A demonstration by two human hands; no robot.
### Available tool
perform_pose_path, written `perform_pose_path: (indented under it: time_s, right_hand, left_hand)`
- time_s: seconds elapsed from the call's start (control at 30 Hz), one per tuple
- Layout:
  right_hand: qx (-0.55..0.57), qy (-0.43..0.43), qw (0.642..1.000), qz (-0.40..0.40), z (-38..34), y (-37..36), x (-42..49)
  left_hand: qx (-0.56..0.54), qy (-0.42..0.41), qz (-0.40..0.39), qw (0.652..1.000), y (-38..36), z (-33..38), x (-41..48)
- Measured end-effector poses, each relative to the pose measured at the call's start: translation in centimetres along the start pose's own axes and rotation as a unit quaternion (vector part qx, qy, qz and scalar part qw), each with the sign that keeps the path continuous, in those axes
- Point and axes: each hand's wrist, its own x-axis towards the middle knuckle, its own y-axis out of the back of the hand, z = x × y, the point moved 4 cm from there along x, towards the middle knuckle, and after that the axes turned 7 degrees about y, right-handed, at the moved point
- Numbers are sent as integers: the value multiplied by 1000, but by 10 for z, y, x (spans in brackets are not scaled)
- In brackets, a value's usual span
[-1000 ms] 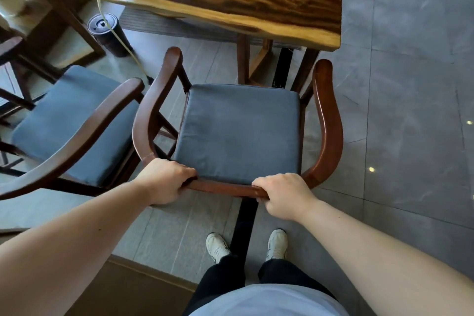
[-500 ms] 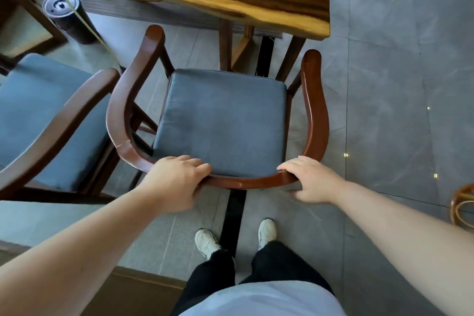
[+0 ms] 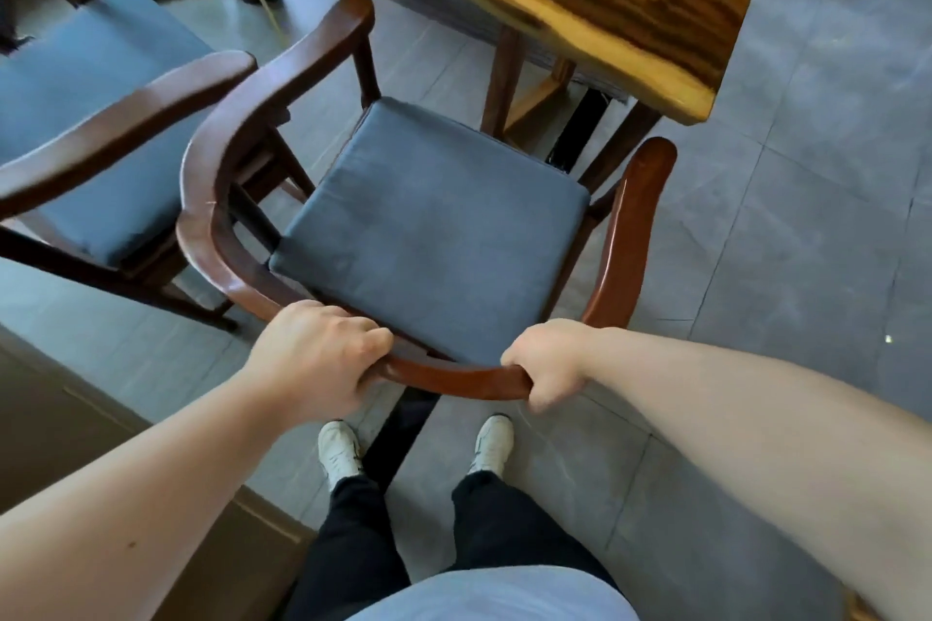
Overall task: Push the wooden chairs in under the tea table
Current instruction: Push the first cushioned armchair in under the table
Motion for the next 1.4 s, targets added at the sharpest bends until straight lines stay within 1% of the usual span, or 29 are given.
perform_pose_path:
  time_s: [0.17, 0.27, 0.37, 0.43, 0.53, 0.57, 0.67, 0.7, 0.77, 0.87, 0.97, 1.17, 1.4]
  right_hand:
    - [-21, -7, 1000, 7, 23, 0, -18]
    - [-37, -41, 998, -4, 53, 4, -37]
    - [-41, -57, 997, 13, 71, 1, -45]
    - [-51, -52, 997, 23, 73, -1, -46]
    - [-51, -53, 996, 42, 70, -2, -46]
    - [-54, -55, 996, 50, 70, -3, -46]
    - [-67, -65, 991, 96, 69, -4, -41]
    - [-63, -64, 990, 112, 69, -2, -36]
    - [-48, -72, 988, 129, 67, 9, -28]
    - [-15, -95, 983, 156, 61, 33, -13]
    - [-14, -98, 984, 145, 57, 46, 0]
    - [-2, -99, 988, 117, 55, 50, 2]
    - [18, -110, 990, 82, 45, 49, 3]
  left_hand:
    - [1, 21, 1, 1000, -2, 21, 17]
    - [16, 15, 11, 1000, -3, 44, 42]
    - [39, -9, -2, 999, -5, 59, 57]
    - [47, -18, 1, 999, -2, 50, 53]
    - [47, -21, 7, 999, 3, 11, 42]
    - [47, -41, 1, 998, 6, 0, 42]
    - [72, -137, -60, 986, 5, -18, 48]
    - [79, -143, -83, 983, 5, -24, 52]
    - [99, -110, -131, 980, 13, -41, 65]
    - [141, -62, -163, 974, 29, -72, 82]
    - [163, -49, -167, 971, 35, -91, 91]
    - [130, -65, -151, 978, 37, -97, 89]
    - [118, -34, -166, 978, 32, -96, 80]
